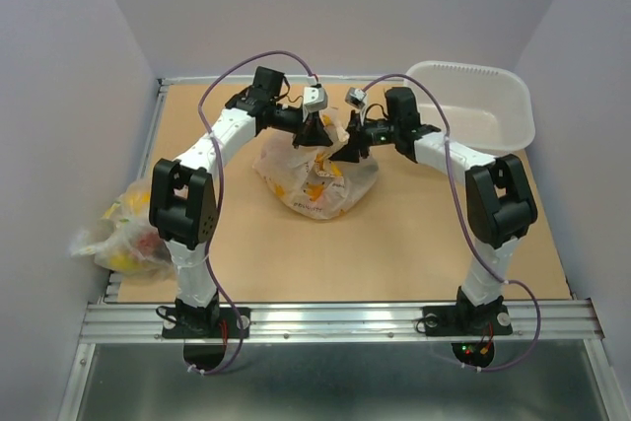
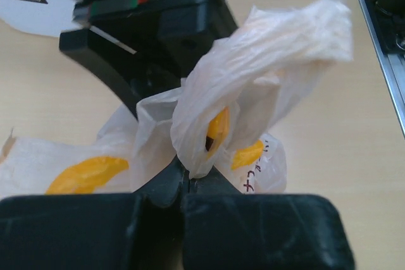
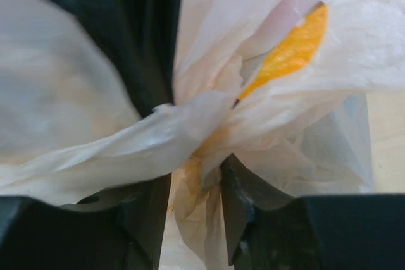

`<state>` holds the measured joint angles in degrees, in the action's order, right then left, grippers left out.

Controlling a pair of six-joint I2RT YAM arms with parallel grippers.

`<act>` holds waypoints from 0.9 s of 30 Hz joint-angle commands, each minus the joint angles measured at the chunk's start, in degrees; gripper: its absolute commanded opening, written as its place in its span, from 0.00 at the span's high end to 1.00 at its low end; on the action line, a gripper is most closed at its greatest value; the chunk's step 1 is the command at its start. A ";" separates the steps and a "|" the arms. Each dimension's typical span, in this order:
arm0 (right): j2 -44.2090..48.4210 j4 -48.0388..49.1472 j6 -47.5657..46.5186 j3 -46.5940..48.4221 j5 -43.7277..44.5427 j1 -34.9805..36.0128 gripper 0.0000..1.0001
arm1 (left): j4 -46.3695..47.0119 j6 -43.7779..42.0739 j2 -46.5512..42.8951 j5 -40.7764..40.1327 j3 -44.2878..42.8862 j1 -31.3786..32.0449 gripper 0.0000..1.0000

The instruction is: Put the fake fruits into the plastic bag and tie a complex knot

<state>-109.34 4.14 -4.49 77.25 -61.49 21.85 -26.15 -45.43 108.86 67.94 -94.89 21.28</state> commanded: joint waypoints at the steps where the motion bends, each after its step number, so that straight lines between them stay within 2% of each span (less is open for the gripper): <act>1: 6.77 1.04 -4.03 -2.89 -1.43 0.30 0.49 | 10.67 9.99 -4.62 0.35 3.04 -0.18 1.00; 4: 9.14 0.96 -5.00 -4.83 -1.17 0.39 0.34 | 12.35 11.50 -4.62 0.08 3.57 -0.27 1.00; 5: 9.49 0.96 -5.17 -5.35 -1.00 0.39 0.25 | 12.53 11.85 -4.62 0.00 3.49 -0.36 1.00; 7: 10.28 0.69 -5.79 -5.62 -0.91 0.39 0.20 | 12.70 12.03 -4.62 0.00 3.40 -0.27 1.00; 12: 7.92 0.34 -5.36 -2.91 -2.22 0.30 0.23 | 12.70 12.21 -4.53 0.09 3.05 0.25 1.00; 13: 7.22 0.43 -4.83 -2.11 -2.49 0.30 0.25 | 12.62 11.95 -4.71 0.09 3.05 0.52 1.00; 15: 5.81 0.43 -3.43 0.25 -2.75 0.39 0.38 | 11.66 10.55 -5.14 0.17 3.22 1.13 1.00; 16: 4.67 0.43 -2.98 0.79 -2.67 0.39 0.49 | 11.13 9.93 -5.32 0.17 3.31 1.40 1.00; 19: 4.05 0.43 -2.63 1.67 -1.96 0.39 0.64 | 7.62 6.50 -5.94 -0.35 3.40 1.93 1.00; 20: 4.13 0.43 -2.63 1.59 -1.70 0.39 0.74 | 6.65 5.71 -6.03 -0.88 3.31 1.93 0.98; 21: 4.31 0.43 -2.71 1.41 -1.61 0.39 0.80 | 4.55 5.18 -6.20 -1.23 3.05 1.84 0.96; 22: 4.48 0.43 -3.15 1.15 -1.61 0.39 0.90 | 3.31 3.70 -6.46 -1.49 2.79 1.75 0.90; 23: 5.01 0.43 -3.33 0.54 -1.61 0.39 0.93 | 2.26 3.51 -6.64 -1.93 2.61 1.49 0.85; 24: 5.27 0.43 -3.59 0.27 -1.61 0.30 0.97 | 0.94 3.51 -7.25 -2.11 2.35 0.79 0.73; 27: 5.80 0.34 -3.68 -0.52 -2.05 0.30 1.00 | -0.04 5.35 -8.57 -3.16 1.56 -0.88 0.61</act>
<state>-105.56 2.96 -7.68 74.59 -62.37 21.82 -22.59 -39.59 105.43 64.79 -91.42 21.98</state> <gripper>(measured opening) 0.020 0.351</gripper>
